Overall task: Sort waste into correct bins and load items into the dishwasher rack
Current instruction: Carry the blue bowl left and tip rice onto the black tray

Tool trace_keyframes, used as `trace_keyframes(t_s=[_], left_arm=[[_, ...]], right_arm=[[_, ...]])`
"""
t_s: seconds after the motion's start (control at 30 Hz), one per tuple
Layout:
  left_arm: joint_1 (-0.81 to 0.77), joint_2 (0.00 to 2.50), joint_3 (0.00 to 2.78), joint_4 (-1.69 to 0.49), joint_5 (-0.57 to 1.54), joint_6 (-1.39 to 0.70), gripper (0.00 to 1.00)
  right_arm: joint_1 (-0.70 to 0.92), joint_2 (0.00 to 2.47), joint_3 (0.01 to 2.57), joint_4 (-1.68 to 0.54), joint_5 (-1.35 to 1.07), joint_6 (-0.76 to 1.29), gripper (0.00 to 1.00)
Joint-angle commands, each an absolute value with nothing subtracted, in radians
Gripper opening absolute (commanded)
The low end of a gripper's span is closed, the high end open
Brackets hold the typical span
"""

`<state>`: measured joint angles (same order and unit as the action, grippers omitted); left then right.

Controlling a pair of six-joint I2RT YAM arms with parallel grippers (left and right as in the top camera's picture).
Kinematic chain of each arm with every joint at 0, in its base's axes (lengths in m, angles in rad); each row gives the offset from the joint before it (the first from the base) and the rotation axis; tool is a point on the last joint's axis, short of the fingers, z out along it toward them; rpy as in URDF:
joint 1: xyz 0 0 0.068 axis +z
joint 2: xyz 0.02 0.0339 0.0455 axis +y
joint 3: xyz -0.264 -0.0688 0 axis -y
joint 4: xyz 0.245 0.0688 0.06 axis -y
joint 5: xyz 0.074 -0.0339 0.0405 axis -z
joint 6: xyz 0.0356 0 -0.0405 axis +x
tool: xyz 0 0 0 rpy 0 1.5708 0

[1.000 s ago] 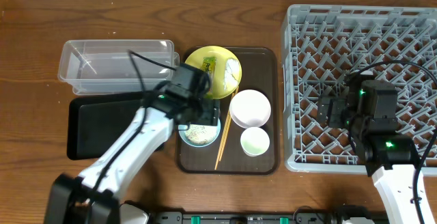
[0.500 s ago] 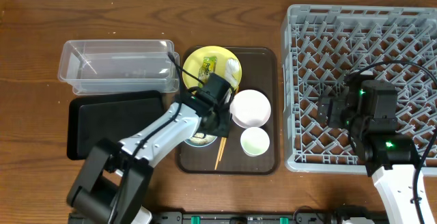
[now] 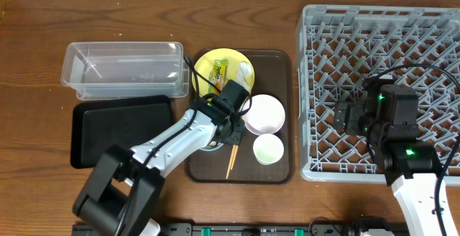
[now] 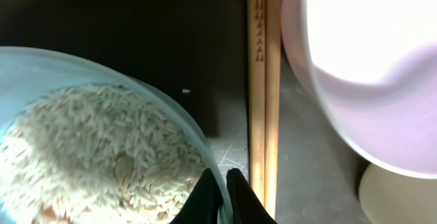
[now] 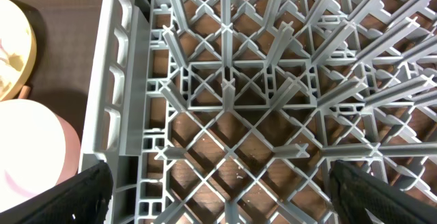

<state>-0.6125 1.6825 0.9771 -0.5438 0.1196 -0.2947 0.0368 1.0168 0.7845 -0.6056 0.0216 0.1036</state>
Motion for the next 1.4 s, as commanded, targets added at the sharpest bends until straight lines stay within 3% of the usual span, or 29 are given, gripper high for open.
trace_keyframes(t_s=[0.0, 0.3, 0.57, 0.97, 1.37], left_arm=[[-0.615, 1.647, 0.994, -0.554, 0.134, -0.294, 0.06], [-0.569, 1.420, 1.001, -0.669, 0.135, -0.293, 0.06], [-0.323, 1.276, 1.001, -0.786, 0.255, -0.212, 0.06], [0.276, 1.375, 0.928, -0.807, 0.995, 0.144, 0.06], [0.553, 1.734, 0.912, -0.803, 1.494, 0.191, 0.06]], right_arm=[[0.046, 1.013, 0.804, -0.607, 0.018, 0.119, 0.99], [0.046, 1.013, 0.804, -0.610, 0.019, 0.119, 0.99], [0.046, 1.013, 0.804, -0.620, 0.019, 0.118, 0.99], [0.046, 1.013, 0.804, -0.628, 0.019, 0.118, 0.99], [0.046, 1.013, 0.804, -0.649, 0.023, 0.115, 0.99]])
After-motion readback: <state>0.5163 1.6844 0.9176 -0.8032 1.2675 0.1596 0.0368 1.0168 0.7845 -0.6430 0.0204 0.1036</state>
